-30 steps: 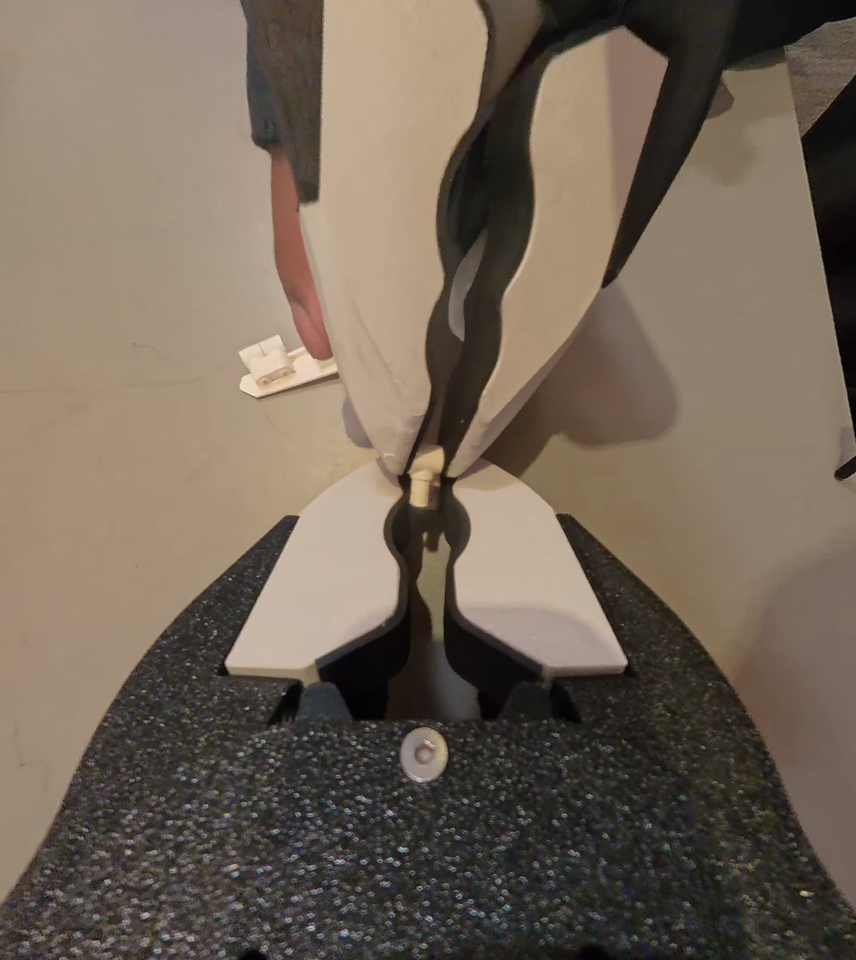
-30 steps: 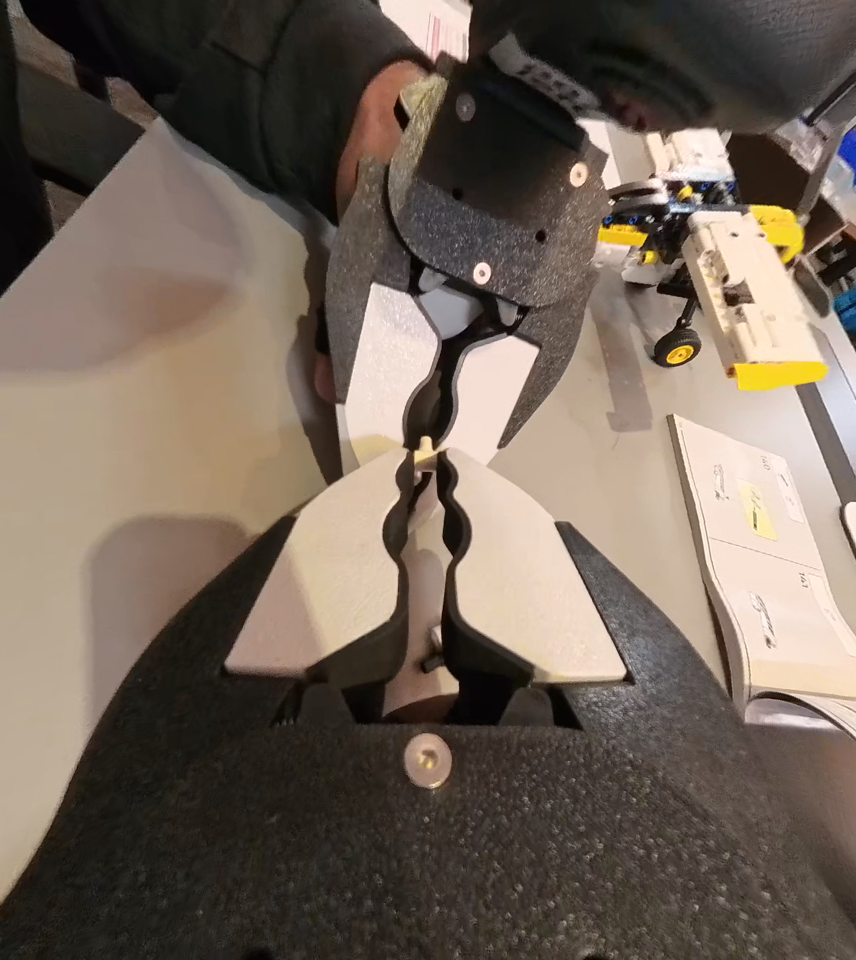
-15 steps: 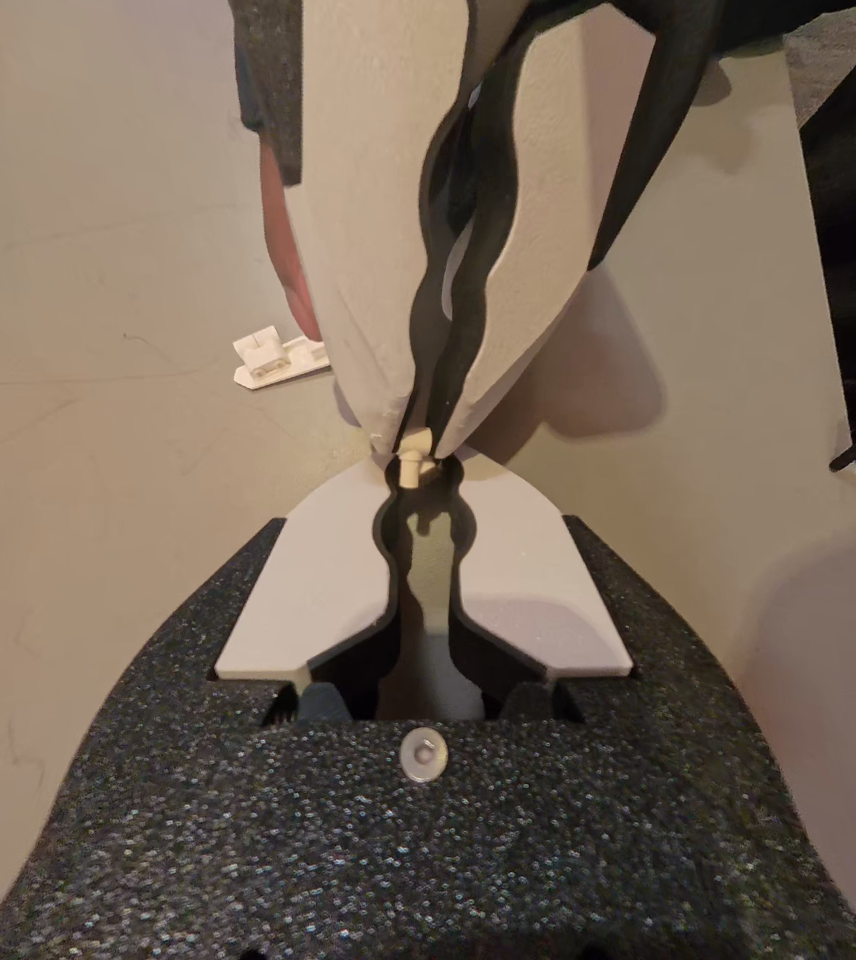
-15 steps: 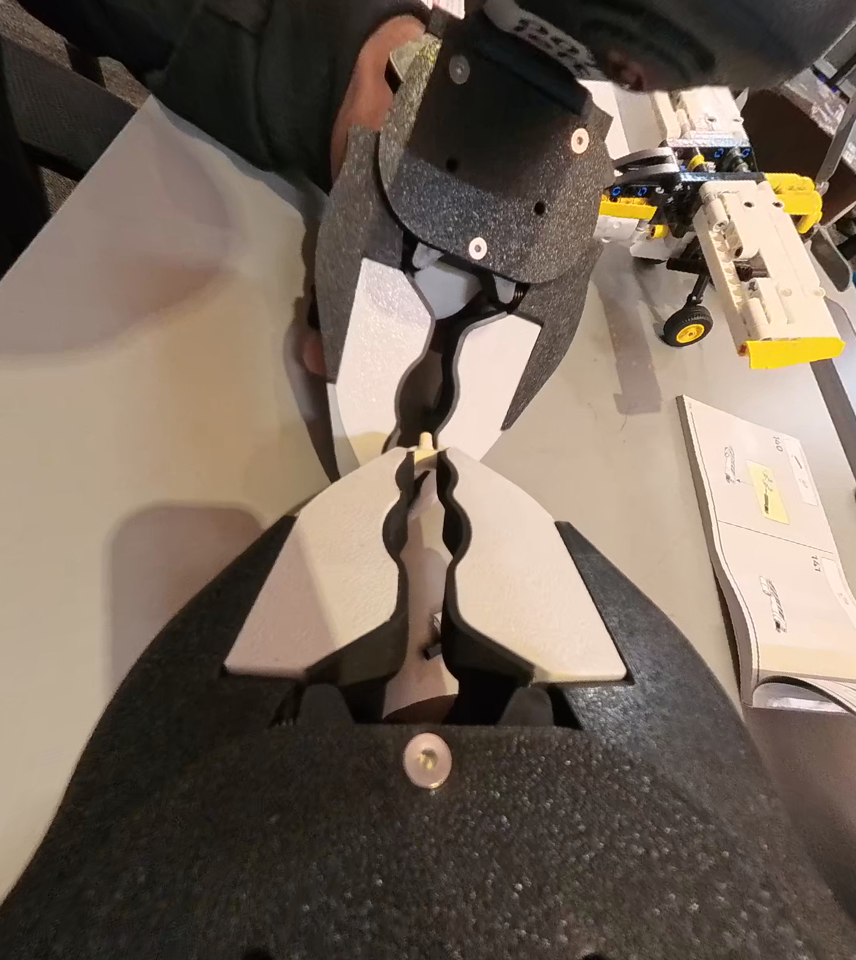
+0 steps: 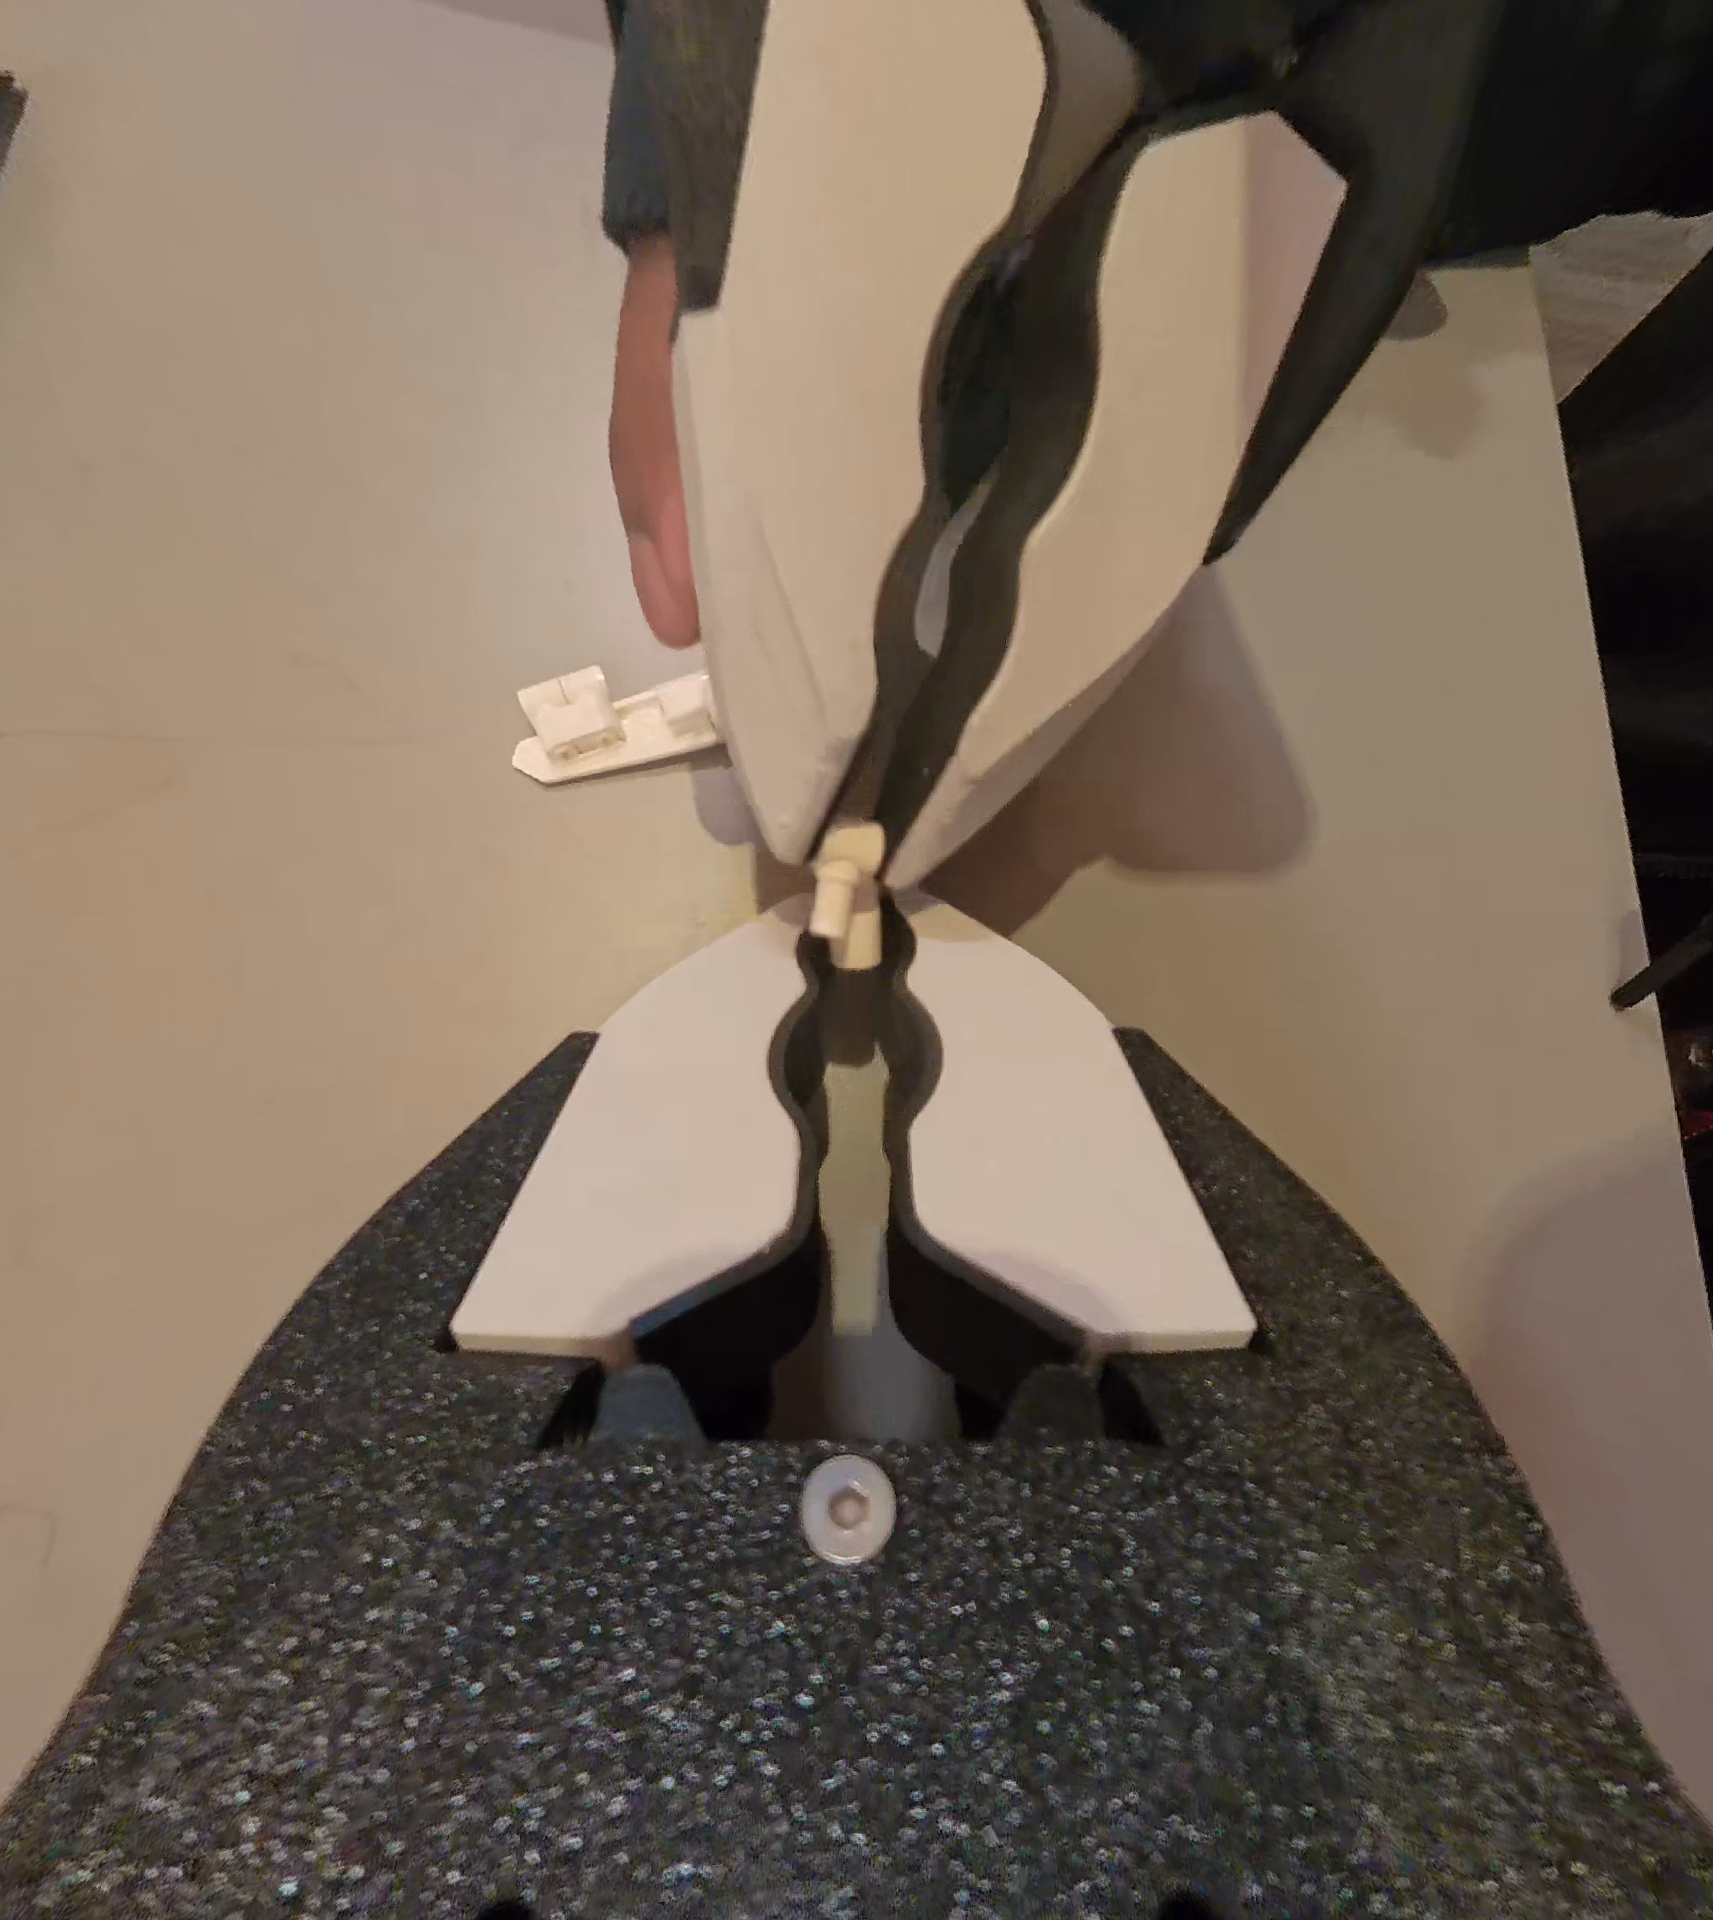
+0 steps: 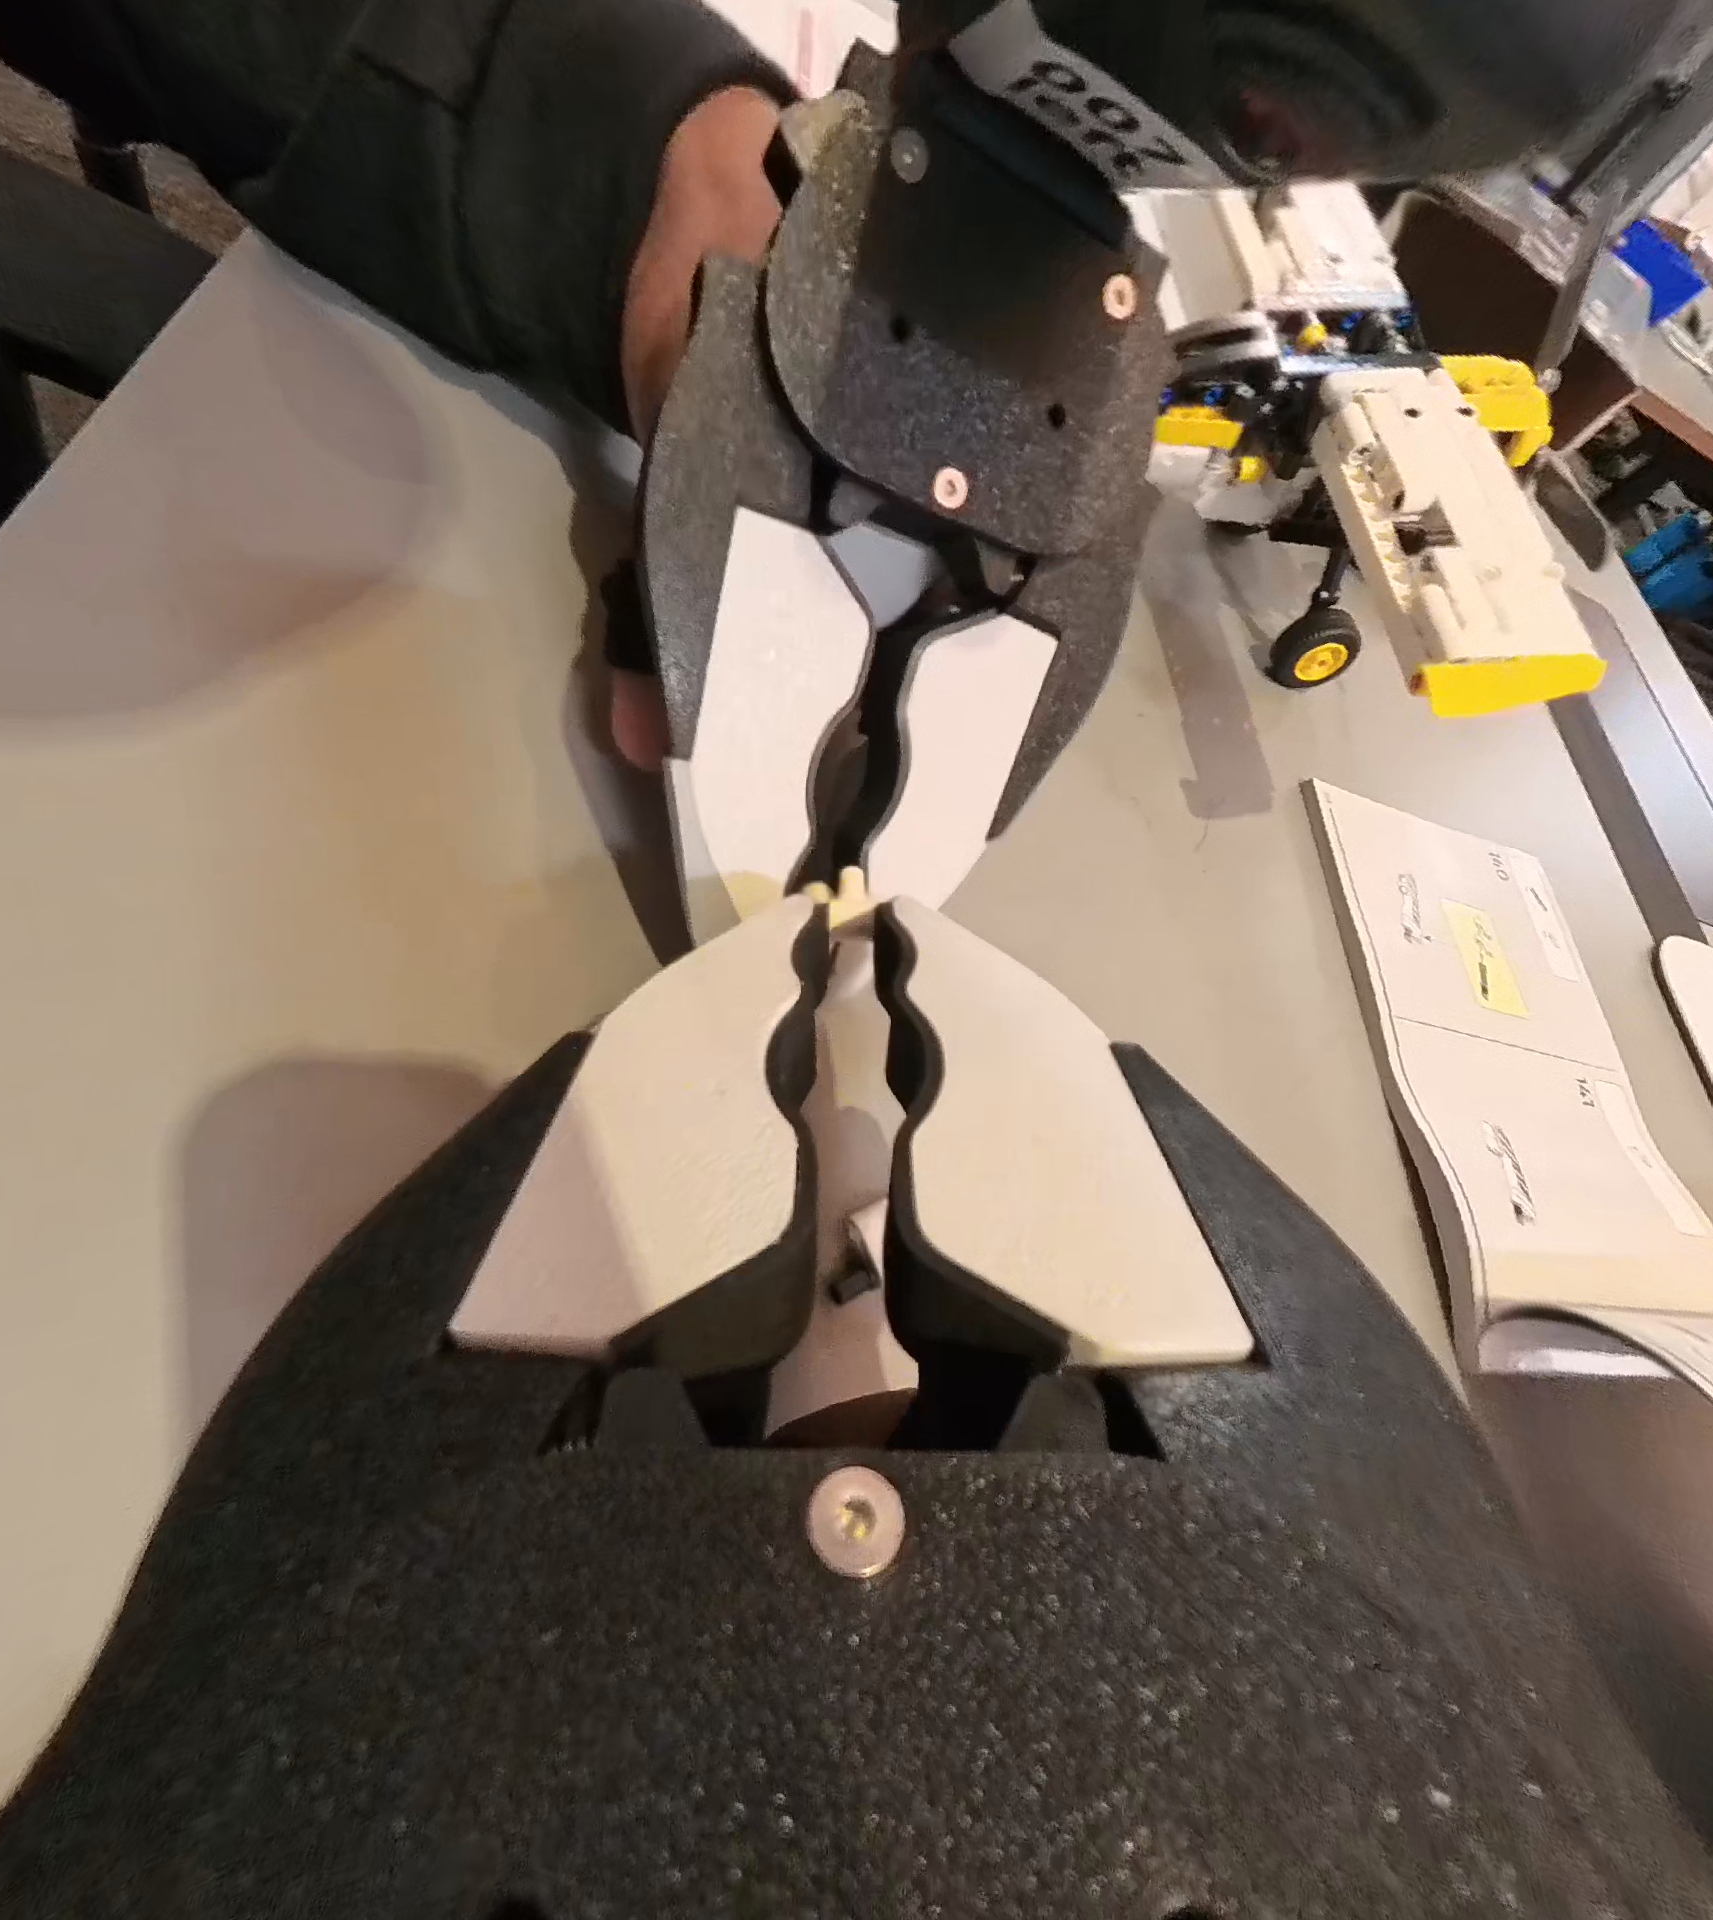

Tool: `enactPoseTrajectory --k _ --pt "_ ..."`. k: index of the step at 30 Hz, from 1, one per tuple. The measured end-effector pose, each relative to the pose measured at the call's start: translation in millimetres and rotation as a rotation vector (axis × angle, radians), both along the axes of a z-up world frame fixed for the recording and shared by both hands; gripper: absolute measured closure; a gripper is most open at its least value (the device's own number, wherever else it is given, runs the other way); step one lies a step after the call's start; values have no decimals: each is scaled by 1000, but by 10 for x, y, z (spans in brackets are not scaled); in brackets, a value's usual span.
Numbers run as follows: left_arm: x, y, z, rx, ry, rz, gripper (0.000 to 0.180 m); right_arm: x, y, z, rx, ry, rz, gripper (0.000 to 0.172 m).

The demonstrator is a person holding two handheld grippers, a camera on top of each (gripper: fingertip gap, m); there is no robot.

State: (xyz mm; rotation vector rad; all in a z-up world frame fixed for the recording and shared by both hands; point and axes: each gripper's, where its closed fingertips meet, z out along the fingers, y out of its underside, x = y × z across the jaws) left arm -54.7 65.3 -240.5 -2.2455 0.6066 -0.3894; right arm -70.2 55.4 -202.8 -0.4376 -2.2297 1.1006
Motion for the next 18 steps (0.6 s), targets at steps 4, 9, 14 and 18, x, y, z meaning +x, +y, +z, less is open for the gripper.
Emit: enactPoseTrajectory --k 4,9,14,18 --pt "-28 -3 80 28 -61 18 173 21 181 0 21 -17 -63 164" --pt "-62 7 183 53 -153 36 173 91 242 -23 -9 -46 -79 164" --pt "-110 47 274 97 -215 73 173 99 189 -19 -19 -40 -74 164" --pt "-132 62 351 111 -303 96 173 70 185 6 -5 -5 -89 164"
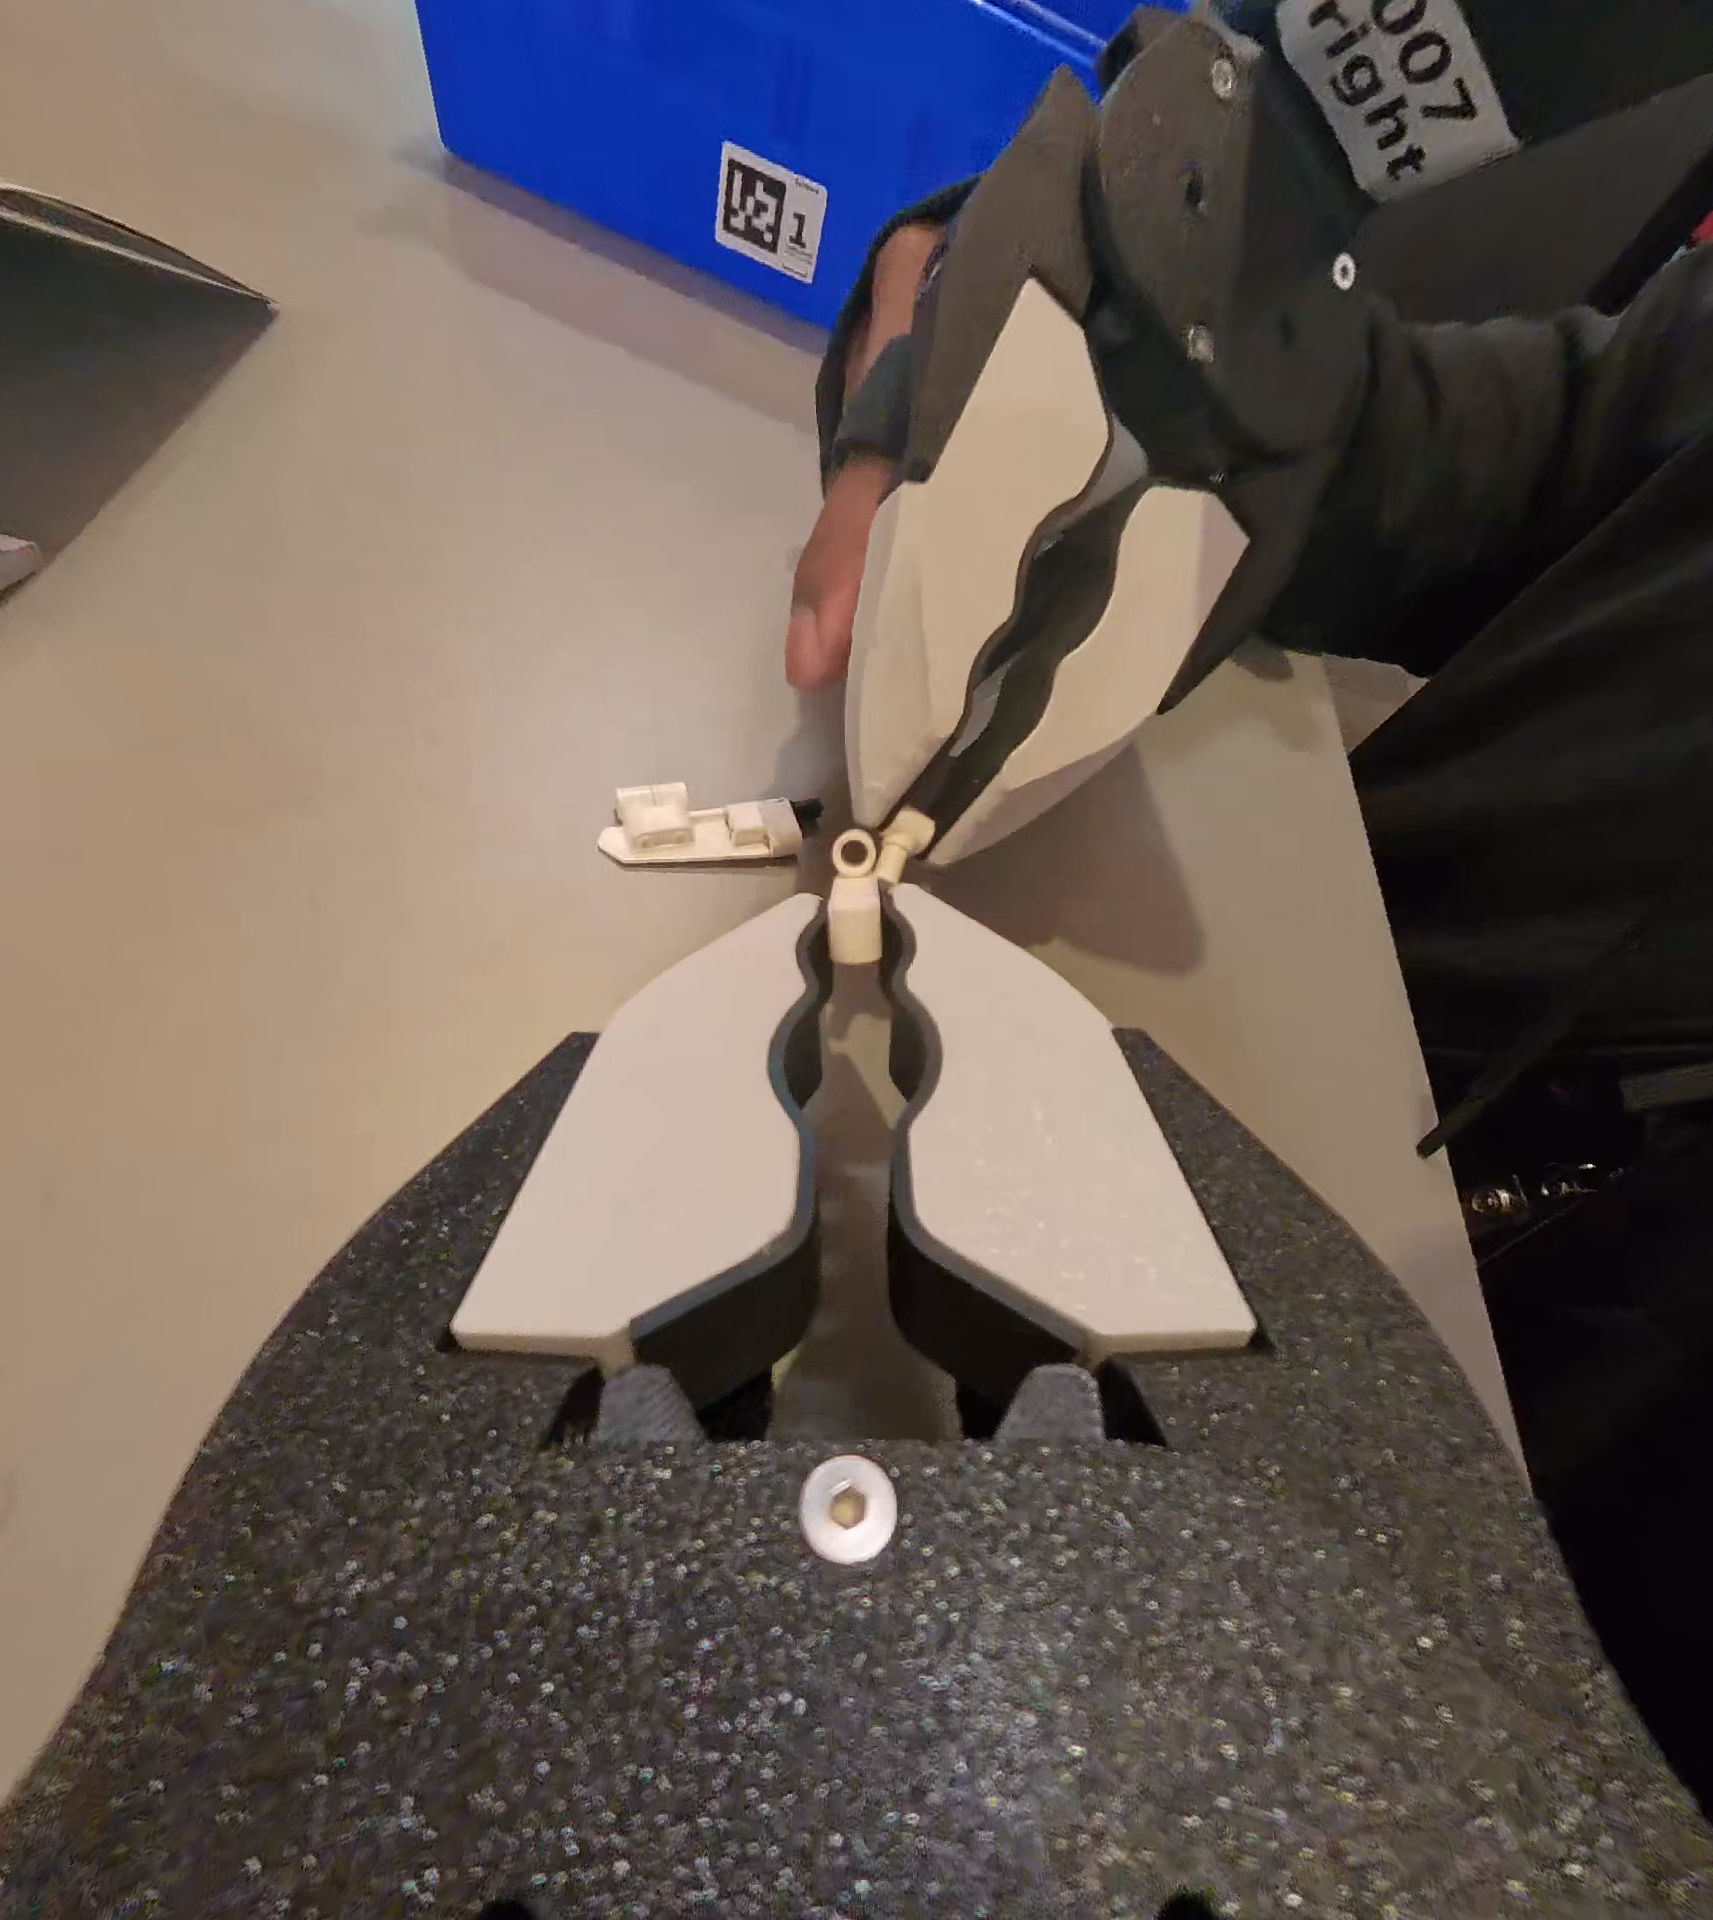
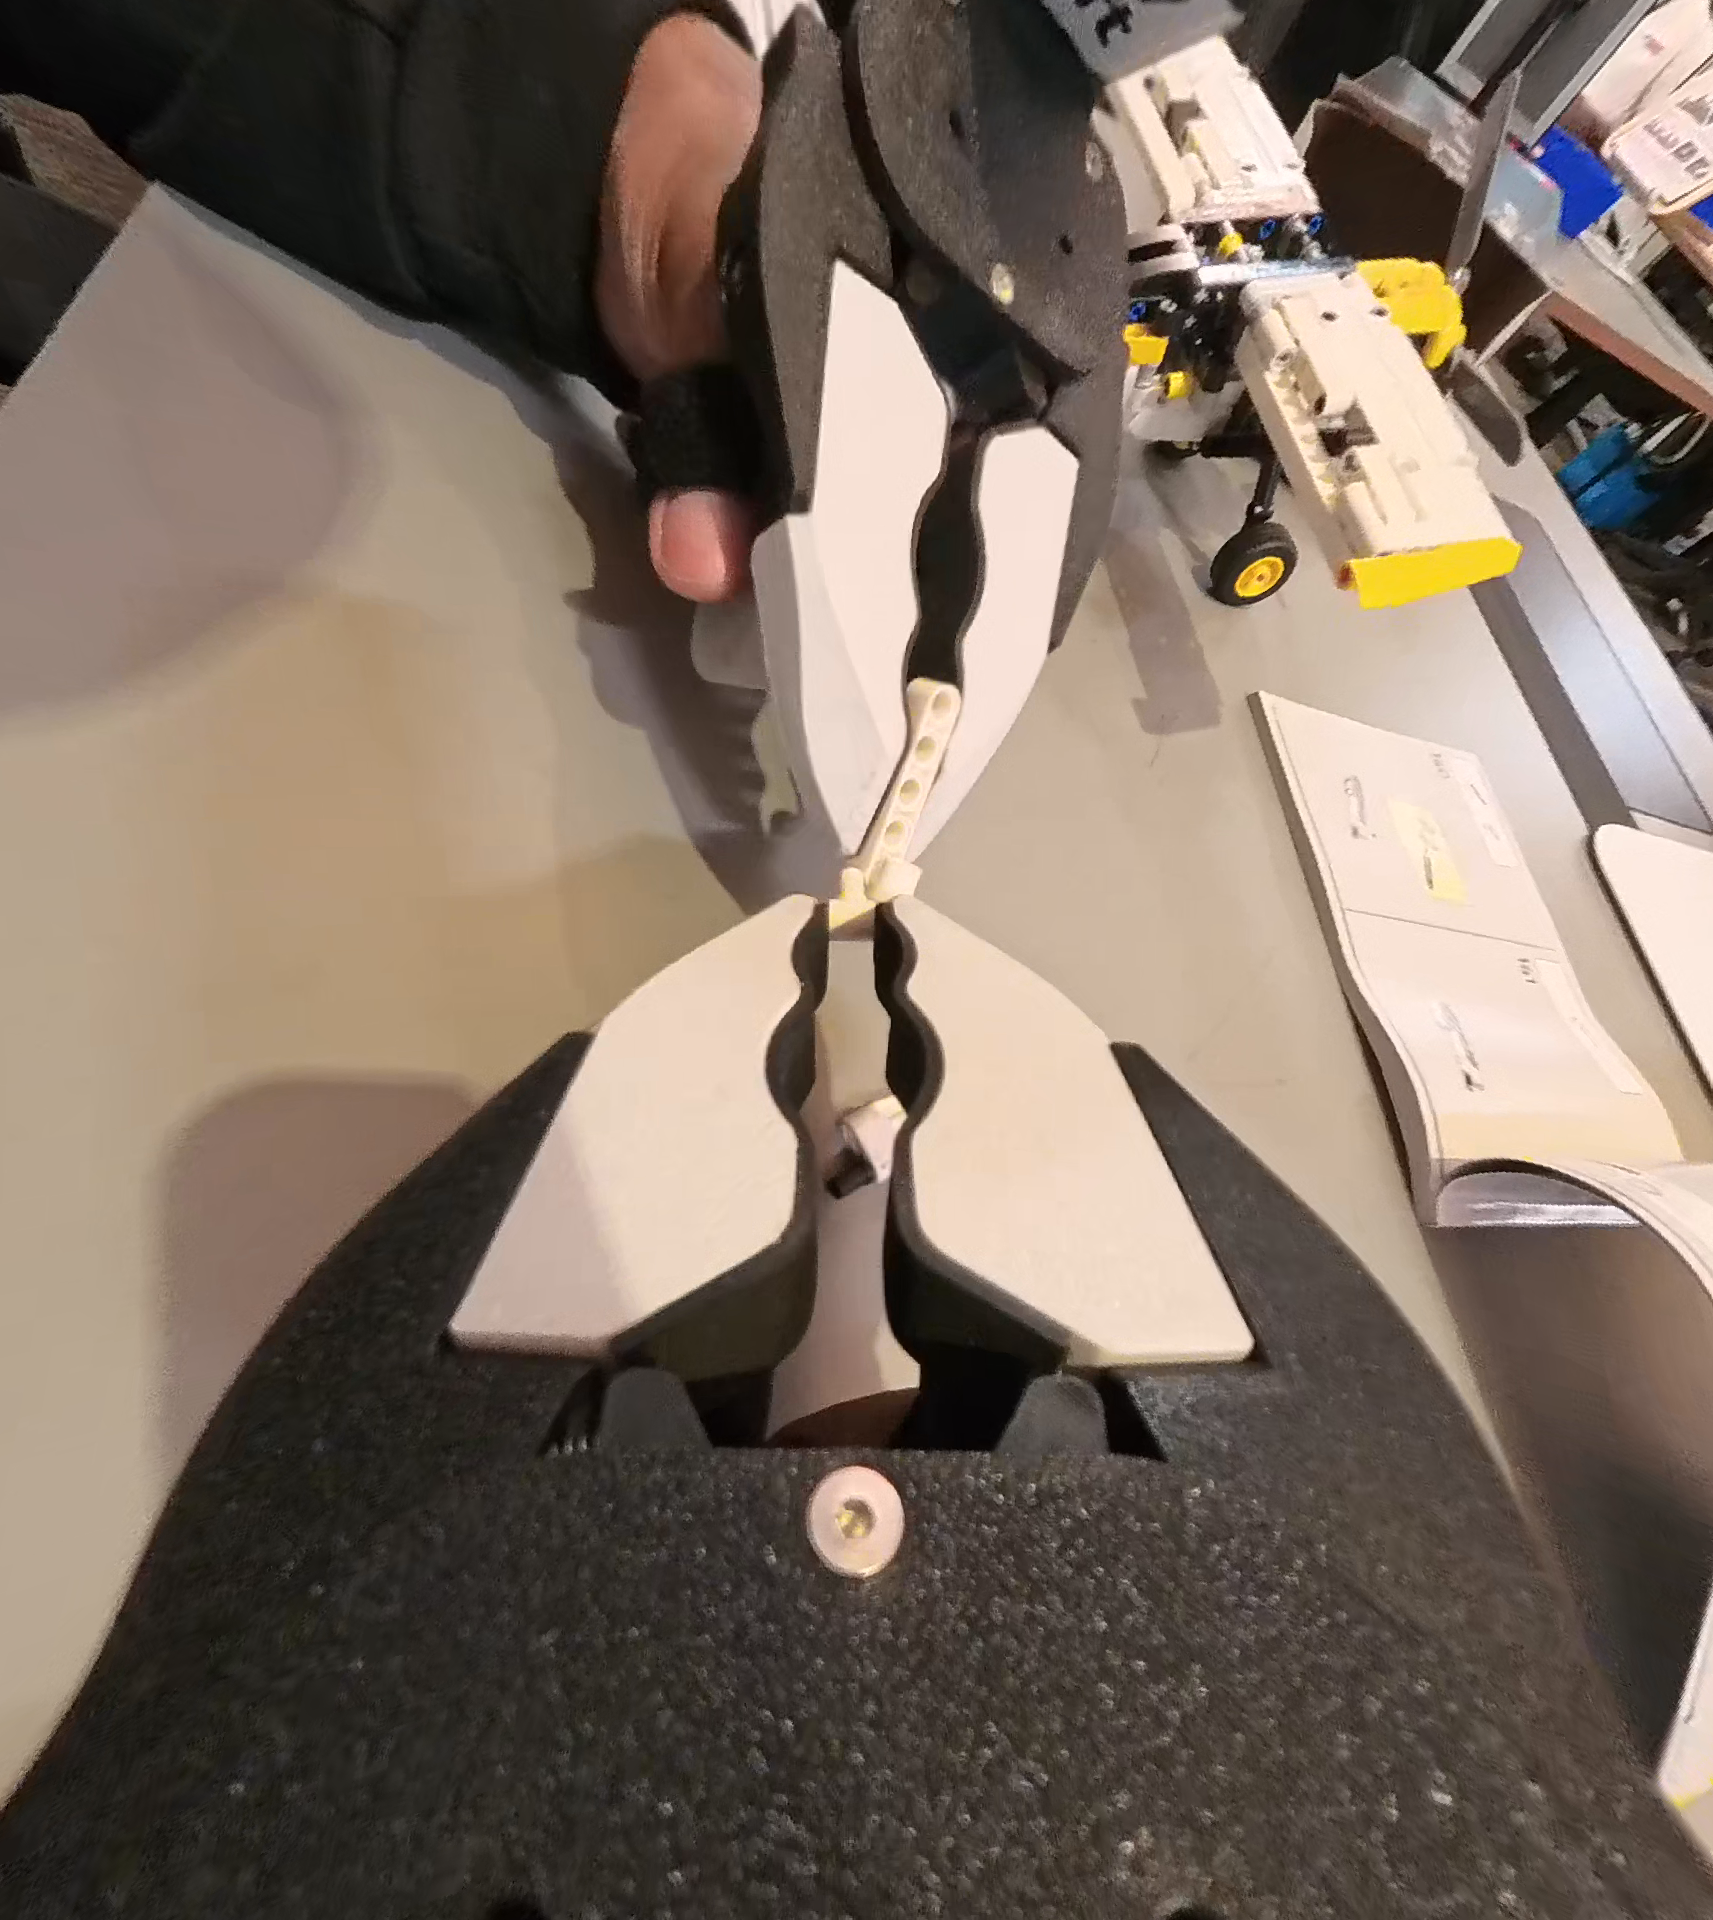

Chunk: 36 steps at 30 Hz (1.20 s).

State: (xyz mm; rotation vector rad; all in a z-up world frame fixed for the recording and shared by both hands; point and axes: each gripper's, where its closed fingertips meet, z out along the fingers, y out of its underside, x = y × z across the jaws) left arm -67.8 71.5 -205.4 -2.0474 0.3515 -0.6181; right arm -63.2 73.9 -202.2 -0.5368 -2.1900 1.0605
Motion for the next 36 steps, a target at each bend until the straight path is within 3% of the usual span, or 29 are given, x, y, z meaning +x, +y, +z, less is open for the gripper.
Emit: enactPoseTrajectory --k 5,9,21,31,36 --pt "23 -20 4 8 16 -22 173 -44 124 135 -47 36 -52 164" --pt "67 -16 30 25 8 -36 173 -31 69 86 -53 6 -36 164" --pt "-21 46 150 84 -74 37 173 -101 81 142 -58 43 -100 164" --pt "-88 90 280 102 -228 82 173 -143 45 273 -51 132 -125 164" --pt "-108 48 455 90 -489 45 173 -155 125 518 -104 307 -138 164"
